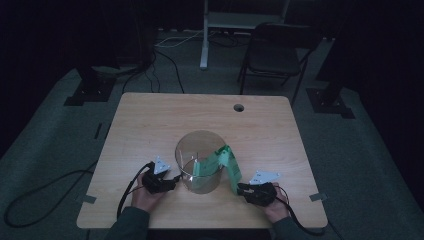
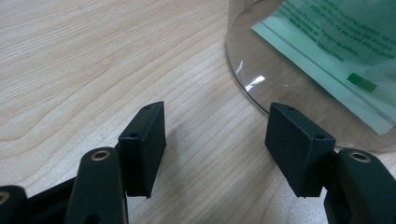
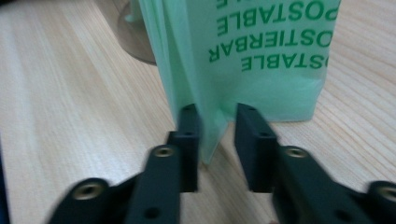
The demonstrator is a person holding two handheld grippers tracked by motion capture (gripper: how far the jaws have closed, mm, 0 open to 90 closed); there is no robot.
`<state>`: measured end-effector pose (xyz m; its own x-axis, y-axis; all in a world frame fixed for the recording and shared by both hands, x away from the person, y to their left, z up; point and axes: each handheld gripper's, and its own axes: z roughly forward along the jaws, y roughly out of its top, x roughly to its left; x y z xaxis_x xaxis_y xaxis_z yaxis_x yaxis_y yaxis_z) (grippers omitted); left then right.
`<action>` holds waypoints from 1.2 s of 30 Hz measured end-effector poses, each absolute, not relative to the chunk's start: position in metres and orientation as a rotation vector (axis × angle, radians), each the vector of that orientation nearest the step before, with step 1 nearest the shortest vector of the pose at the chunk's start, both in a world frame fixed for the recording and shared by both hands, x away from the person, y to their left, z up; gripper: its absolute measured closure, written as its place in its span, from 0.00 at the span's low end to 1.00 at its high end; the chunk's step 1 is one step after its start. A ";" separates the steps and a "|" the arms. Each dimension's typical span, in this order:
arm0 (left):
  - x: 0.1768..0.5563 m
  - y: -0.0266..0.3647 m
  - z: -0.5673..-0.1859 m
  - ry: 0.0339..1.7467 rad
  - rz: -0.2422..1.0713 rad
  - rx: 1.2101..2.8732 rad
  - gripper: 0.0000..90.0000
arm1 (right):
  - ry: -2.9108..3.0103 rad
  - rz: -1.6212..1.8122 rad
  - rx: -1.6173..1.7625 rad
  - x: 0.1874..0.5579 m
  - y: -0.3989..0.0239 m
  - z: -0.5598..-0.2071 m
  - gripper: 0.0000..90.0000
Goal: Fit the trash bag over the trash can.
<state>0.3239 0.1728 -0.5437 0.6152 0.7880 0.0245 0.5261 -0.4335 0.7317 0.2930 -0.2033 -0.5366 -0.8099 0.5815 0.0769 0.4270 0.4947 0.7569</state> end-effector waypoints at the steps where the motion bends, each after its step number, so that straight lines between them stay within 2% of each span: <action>1: 0.324 0.173 -0.544 1.028 0.480 2.136 0.43 | 2.543 1.196 0.873 0.294 -0.204 -0.536 0.95; 3: 0.324 0.173 -0.544 1.028 0.479 2.136 0.43 | 2.514 1.231 0.896 0.297 -0.208 -0.530 1.00; 7: 0.324 0.172 -0.544 1.026 0.491 2.137 0.42 | 2.441 1.297 0.922 0.305 -0.218 -0.509 1.00; 10: 0.322 0.171 -0.544 1.001 0.546 2.157 0.34 | 2.371 1.357 0.925 0.310 -0.227 -0.489 1.00; 15: 0.322 0.171 -0.544 1.001 0.548 2.158 0.32 | 2.294 1.436 0.918 0.318 -0.238 -0.458 1.00; 24: 0.323 0.172 -0.544 0.998 0.527 2.163 0.32 | 2.240 1.451 0.832 0.329 -0.238 -0.411 1.00; 36: 0.325 0.175 -0.544 1.018 0.456 2.147 0.36 | 2.219 1.502 0.748 0.339 -0.229 -0.368 1.00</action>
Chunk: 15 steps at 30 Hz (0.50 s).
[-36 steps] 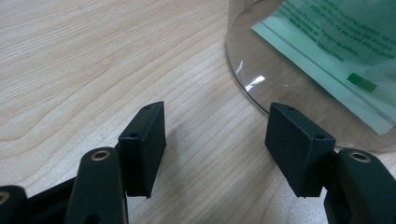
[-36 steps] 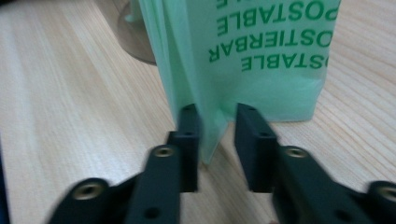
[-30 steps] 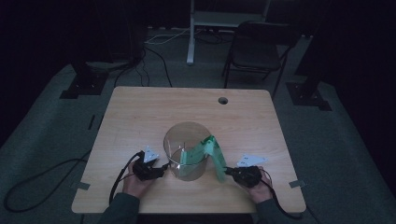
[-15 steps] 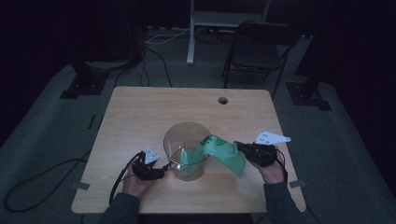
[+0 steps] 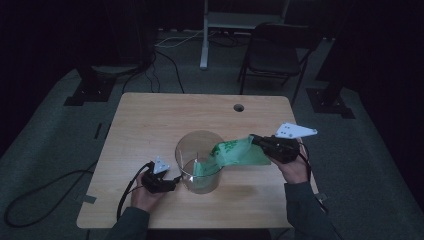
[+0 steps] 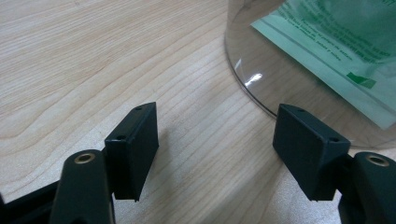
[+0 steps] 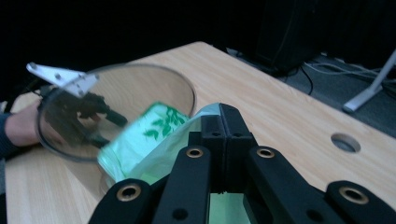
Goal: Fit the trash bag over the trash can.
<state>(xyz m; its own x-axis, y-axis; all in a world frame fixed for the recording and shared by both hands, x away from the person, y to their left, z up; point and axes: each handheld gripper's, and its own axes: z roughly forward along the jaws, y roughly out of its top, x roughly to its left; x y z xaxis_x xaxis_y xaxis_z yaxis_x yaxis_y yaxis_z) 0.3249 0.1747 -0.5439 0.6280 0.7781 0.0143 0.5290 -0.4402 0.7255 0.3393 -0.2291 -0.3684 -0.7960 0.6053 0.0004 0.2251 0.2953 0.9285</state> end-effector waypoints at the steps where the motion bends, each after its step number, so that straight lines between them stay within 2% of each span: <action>1: 0.325 0.175 -0.544 1.018 0.455 2.146 0.36 | 2.216 1.506 0.746 0.340 -0.229 -0.365 1.00; 6: 0.324 0.175 -0.544 1.017 0.457 2.139 0.45 | 2.210 1.514 0.735 0.343 -0.225 -0.352 1.00; 12: 0.322 0.178 -0.539 1.042 0.478 2.159 0.60 | 2.208 1.521 0.705 0.346 -0.218 -0.333 1.00; 15: 0.322 0.184 -0.533 1.045 0.455 2.133 0.60 | 2.208 1.524 0.689 0.347 -0.216 -0.327 1.00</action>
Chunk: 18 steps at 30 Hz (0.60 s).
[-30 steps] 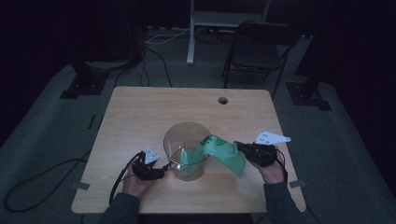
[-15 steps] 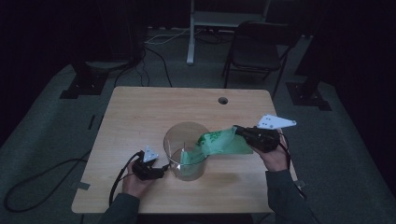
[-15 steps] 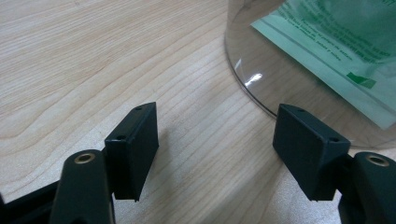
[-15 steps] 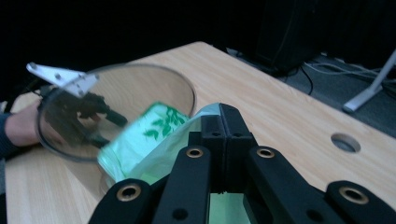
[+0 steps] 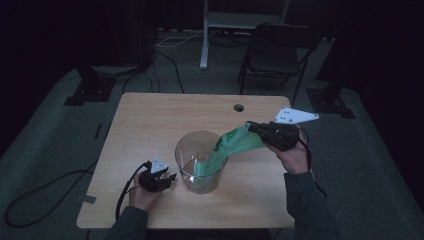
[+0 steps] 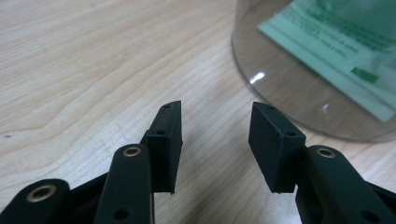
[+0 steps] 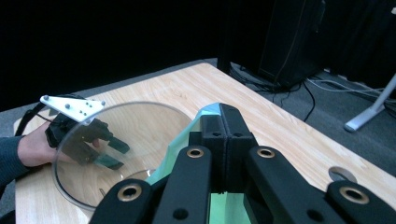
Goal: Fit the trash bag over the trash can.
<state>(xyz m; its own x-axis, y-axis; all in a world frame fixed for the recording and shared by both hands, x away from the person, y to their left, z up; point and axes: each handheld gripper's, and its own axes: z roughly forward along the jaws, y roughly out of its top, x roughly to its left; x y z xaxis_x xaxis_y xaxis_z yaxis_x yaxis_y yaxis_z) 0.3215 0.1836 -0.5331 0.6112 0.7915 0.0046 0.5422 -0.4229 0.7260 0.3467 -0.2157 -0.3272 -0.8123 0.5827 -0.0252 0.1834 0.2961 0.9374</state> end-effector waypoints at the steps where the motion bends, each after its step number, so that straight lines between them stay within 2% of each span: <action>1: 0.322 0.184 -0.533 1.045 0.455 2.133 0.60 | 2.207 1.526 0.683 0.347 -0.215 -0.325 1.00; 7: 0.319 0.195 -0.518 1.045 0.437 2.058 0.61 | 2.157 1.598 0.673 0.344 -0.217 -0.309 1.00; 9: 0.319 0.196 -0.517 1.048 0.436 2.043 0.60 | 2.219 1.474 0.650 0.345 -0.208 -0.311 1.00; 16: 0.313 0.206 -0.499 1.043 0.449 1.985 0.60 | 2.277 1.566 0.640 0.348 -0.193 -0.320 1.00; 18: 0.311 0.208 -0.496 1.050 0.457 1.974 0.60 | 2.354 1.431 0.603 0.347 -0.179 -0.330 1.00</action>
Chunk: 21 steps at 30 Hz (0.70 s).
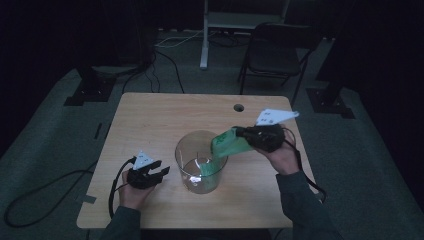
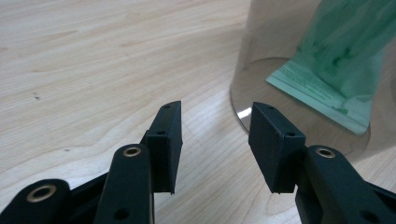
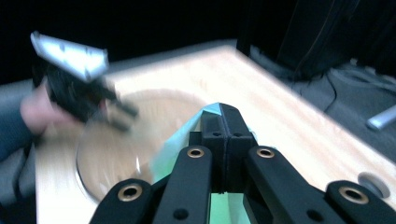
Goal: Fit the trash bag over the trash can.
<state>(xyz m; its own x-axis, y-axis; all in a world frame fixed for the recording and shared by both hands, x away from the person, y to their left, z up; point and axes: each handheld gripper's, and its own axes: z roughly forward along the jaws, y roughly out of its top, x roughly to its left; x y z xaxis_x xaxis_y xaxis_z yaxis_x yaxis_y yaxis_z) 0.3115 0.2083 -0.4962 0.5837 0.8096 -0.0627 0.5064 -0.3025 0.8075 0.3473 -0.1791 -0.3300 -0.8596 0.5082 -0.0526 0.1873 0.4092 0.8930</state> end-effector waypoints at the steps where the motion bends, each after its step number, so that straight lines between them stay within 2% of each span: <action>1: 0.311 0.208 -0.496 1.050 0.457 1.974 0.60 | 2.354 1.431 0.603 0.347 -0.179 -0.330 1.00; 6: 0.306 0.213 -0.483 1.035 0.481 1.943 0.60 | 2.480 1.362 0.568 0.348 -0.156 -0.357 1.00; 16: 0.296 0.215 -0.453 0.977 0.505 1.910 0.59 | 2.452 1.432 0.620 0.352 -0.160 -0.356 0.99; 21: 0.297 0.213 -0.442 0.901 0.482 1.958 0.59 | 2.453 1.448 0.630 0.355 -0.160 -0.357 0.99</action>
